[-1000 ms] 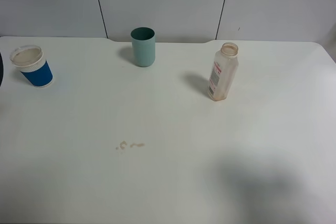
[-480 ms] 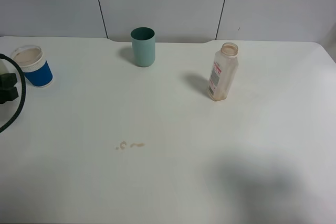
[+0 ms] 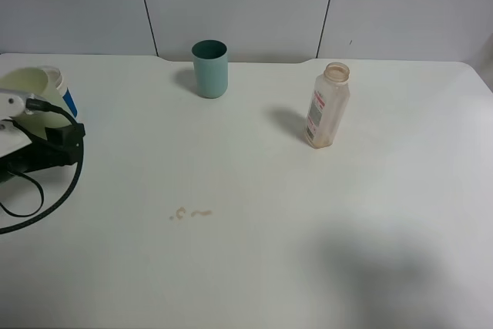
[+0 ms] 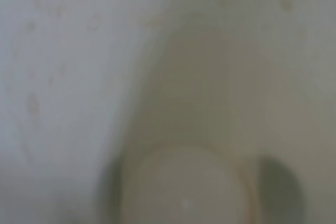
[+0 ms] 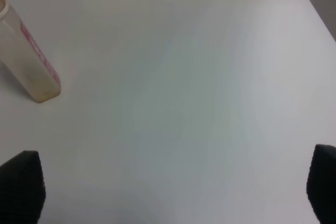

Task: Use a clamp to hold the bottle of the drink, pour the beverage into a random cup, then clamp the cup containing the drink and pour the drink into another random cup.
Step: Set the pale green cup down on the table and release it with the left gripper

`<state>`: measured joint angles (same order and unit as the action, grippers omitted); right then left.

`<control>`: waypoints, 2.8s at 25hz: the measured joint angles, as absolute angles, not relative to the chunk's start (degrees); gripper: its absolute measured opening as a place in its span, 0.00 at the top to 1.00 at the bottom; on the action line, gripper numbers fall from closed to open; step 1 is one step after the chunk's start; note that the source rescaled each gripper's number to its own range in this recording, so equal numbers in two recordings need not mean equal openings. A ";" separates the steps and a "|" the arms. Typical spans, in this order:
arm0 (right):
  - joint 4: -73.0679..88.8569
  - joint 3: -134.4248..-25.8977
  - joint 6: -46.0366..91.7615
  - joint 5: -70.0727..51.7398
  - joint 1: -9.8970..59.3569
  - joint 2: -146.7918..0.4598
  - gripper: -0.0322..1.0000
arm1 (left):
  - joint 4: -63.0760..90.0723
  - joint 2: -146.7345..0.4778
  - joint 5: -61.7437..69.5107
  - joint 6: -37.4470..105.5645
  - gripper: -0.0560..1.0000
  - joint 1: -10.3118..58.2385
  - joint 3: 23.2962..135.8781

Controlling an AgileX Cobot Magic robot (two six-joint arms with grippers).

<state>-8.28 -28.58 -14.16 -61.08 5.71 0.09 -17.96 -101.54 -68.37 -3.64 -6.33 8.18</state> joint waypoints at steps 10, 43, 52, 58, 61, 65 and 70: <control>-8.28 -28.58 -14.16 -61.08 5.71 0.09 0.00 | -16.40 -113.50 -68.89 -1.86 0.94 -1.04 11.97; -8.28 -28.58 -14.16 -61.08 5.71 0.09 0.00 | -17.83 -121.84 -68.96 -1.91 0.94 0.81 28.82; -8.28 -28.58 -14.16 -61.08 5.71 0.09 0.00 | -18.74 -123.70 -68.95 -1.91 0.94 0.81 30.54; -8.28 -28.58 -14.16 -61.08 5.71 0.09 0.00 | -18.85 -123.70 -68.95 -1.91 0.94 0.81 30.54; -8.28 -28.58 -14.16 -61.08 5.71 0.09 0.00 | -18.85 -123.70 -68.95 -1.91 0.94 0.81 30.54; -8.28 -28.58 -14.16 -61.08 5.71 0.09 0.00 | -18.85 -123.70 -68.95 -1.91 0.94 0.81 30.54; -8.28 -28.58 -14.16 -61.08 5.71 0.09 0.00 | -19.11 -123.70 -68.95 -1.91 0.94 0.81 30.54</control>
